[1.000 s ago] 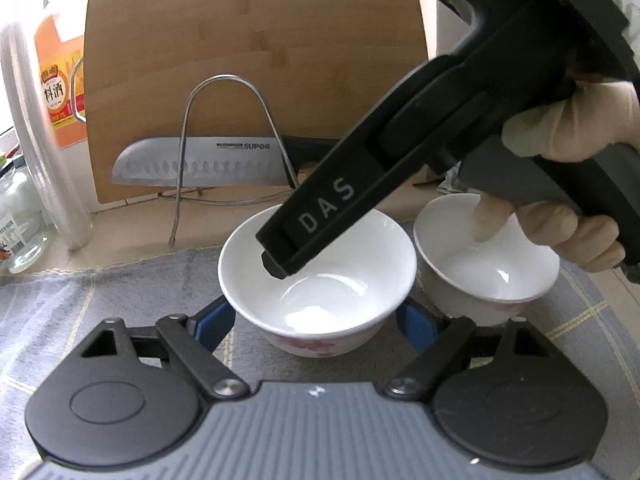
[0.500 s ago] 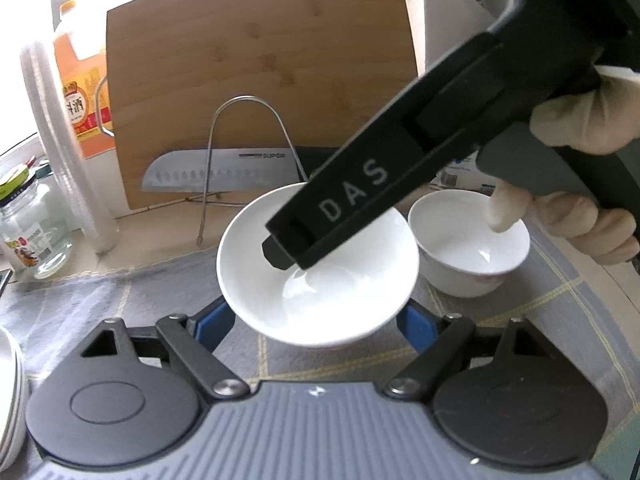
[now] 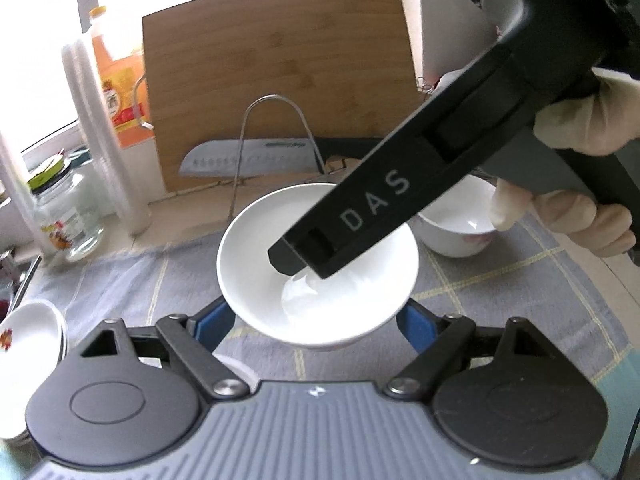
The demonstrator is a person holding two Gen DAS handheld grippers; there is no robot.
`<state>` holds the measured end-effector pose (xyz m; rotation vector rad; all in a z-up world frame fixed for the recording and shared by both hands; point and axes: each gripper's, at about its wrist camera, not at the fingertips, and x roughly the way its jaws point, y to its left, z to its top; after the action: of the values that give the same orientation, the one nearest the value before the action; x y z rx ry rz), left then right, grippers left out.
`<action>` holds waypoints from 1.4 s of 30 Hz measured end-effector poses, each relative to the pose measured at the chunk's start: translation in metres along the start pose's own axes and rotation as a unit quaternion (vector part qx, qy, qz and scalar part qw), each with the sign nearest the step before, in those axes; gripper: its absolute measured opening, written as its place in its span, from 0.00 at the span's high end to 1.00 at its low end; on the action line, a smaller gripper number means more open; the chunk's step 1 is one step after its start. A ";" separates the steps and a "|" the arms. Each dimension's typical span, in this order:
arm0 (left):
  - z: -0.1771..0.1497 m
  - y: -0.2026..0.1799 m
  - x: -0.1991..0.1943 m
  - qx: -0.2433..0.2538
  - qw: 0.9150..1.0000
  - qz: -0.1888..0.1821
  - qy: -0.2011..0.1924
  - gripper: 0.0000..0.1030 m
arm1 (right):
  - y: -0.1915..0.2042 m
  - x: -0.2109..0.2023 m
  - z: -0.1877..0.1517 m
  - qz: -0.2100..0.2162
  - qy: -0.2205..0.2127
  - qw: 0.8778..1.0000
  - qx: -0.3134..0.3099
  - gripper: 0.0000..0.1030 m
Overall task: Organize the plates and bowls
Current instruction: 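Lift and carry the pink-flowered bowl with the right tool toward the white bowl, then lower the pink-flowered bowl into the white bowl with the right tool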
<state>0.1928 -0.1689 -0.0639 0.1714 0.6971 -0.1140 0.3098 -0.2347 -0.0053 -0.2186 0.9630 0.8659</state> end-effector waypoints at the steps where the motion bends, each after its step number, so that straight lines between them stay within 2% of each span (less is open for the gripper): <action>1: -0.002 0.002 -0.003 -0.001 1.000 0.002 0.001 0.15 | 0.005 0.000 0.000 0.002 0.001 1.000 -0.004 0.28; 22: -0.037 0.044 -0.055 -0.045 0.998 0.041 0.003 0.15 | 0.080 0.020 0.012 0.035 0.015 0.998 -0.052 0.28; 42: -0.059 0.067 -0.047 -0.081 0.996 0.037 0.033 0.15 | 0.100 0.051 0.012 0.045 0.050 0.996 -0.061 0.28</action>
<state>0.1308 -0.0894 -0.0698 0.0459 0.7610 0.0193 0.2587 -0.1351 -0.0188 -0.3276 1.0201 1.0063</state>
